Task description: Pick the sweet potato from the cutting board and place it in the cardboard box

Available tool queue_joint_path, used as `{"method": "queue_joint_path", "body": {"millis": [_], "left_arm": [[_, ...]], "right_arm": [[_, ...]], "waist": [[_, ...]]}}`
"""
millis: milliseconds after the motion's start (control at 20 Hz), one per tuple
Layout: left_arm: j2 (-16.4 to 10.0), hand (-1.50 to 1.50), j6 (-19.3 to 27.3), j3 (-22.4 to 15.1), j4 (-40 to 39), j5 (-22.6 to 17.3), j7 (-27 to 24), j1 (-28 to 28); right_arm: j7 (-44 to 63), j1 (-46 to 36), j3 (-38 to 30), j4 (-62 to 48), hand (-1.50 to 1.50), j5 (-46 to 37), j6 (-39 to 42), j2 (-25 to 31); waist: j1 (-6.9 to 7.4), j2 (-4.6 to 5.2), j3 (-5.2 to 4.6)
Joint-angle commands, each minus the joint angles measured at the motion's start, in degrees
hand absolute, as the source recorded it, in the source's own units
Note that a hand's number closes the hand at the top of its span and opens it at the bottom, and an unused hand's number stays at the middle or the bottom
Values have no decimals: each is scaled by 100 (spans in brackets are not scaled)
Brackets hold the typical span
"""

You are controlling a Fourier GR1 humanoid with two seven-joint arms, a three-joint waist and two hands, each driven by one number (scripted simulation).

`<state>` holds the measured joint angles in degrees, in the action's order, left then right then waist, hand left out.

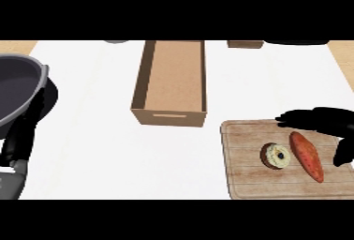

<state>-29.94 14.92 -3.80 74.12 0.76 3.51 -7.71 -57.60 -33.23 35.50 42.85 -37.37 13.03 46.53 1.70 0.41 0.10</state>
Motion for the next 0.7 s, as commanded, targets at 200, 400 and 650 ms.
{"method": "queue_joint_path", "body": {"millis": [200,400,650], "left_arm": [[13,0,-67,183,-47,72,35,28],[-55,0,-154,198,215,45,95,192],[11,0,-51,265,314,107,141,183]], "right_arm": [[-1042,-18,108,-289,-150,-92,218,-231],[-1423,-213,137,-315,-150,149,594,-5],[-1404,-190,246,-99,-150,298,538,-23]], "waist": [[-122,-27,-7],[-61,-28,-5],[-65,-23,-4]]}}
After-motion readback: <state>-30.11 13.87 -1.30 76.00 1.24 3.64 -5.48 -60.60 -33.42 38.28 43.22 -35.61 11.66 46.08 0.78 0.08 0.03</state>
